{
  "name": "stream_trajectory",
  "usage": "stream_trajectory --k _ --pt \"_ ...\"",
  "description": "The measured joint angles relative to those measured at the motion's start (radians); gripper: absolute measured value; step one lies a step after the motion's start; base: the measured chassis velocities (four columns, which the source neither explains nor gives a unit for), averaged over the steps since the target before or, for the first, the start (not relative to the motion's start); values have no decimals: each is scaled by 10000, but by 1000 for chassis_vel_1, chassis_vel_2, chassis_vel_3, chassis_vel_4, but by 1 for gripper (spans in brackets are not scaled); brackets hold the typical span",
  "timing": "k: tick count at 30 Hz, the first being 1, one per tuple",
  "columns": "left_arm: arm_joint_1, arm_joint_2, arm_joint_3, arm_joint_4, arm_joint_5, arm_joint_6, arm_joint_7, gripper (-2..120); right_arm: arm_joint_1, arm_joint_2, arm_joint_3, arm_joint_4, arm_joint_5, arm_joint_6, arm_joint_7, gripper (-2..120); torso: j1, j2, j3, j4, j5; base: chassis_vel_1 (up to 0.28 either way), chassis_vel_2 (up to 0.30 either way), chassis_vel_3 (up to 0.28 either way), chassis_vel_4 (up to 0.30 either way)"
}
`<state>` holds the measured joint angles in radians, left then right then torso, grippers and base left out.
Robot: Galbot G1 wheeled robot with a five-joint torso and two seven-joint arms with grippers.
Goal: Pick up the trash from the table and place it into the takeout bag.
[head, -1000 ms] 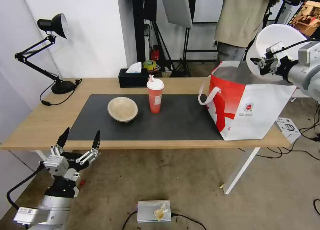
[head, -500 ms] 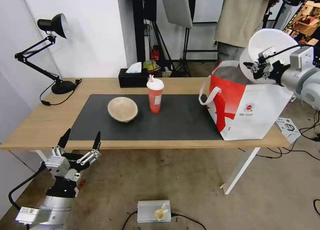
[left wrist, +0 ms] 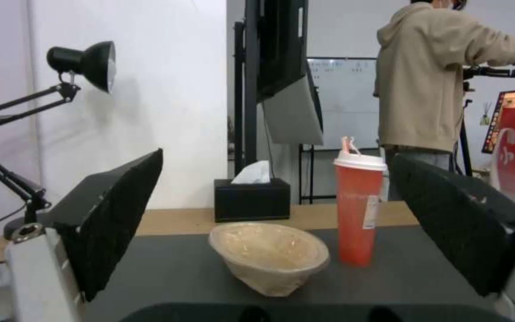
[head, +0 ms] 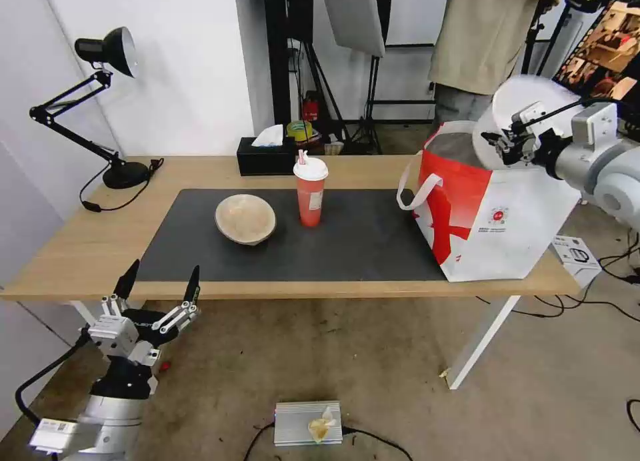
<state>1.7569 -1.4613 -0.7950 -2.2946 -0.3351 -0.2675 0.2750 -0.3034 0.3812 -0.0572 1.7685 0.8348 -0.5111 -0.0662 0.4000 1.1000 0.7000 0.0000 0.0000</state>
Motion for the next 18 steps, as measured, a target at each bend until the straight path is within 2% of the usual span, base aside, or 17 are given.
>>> stream_trajectory --k 1,2,5,6,8,10,13,15,18 --pt "-8 -11 30 0 24 0 1 100 -5 0 2 3 -8 2 0 36 0 0 0 0 0 0 0 0 0" --pt "-8 -11 30 0 24 0 1 100 -5 0 2 3 -8 2 0 36 0 0 0 0 0 0 0 0 0" --pt "-11 -42 103 -1 84 4 2 100 -25 -3 14 28 -14 7 -9 51 0 0 0 0 0 0 0 0 0" --pt "-11 -42 103 -1 84 4 2 100 -25 -3 14 28 -14 7 -9 51 0 0 0 0 0 0 0 0 0" --pt "-12 -57 131 -1 109 8 2 100 -33 -7 23 29 -23 12 -20 61 0 0 0 0 0 0 0 0 0" --pt "-17 -64 138 -1 115 11 1 100 -34 -7 29 29 -25 15 -24 64 0 0 0 0 0 0 0 0 0" --pt "-32 -69 133 -1 122 22 2 100 -36 -3 57 39 -37 21 -35 80 0 0 0 0 0 0 0 0 0" --pt "-35 -69 125 -1 122 25 2 100 -36 -3 63 49 -41 22 -35 83 0 0 0 0 0 0 0 0 0" --pt "-47 -68 109 -1 122 32 2 100 -51 -5 121 131 -42 23 -35 97 0 0 0 0 0 0 0 0 0"
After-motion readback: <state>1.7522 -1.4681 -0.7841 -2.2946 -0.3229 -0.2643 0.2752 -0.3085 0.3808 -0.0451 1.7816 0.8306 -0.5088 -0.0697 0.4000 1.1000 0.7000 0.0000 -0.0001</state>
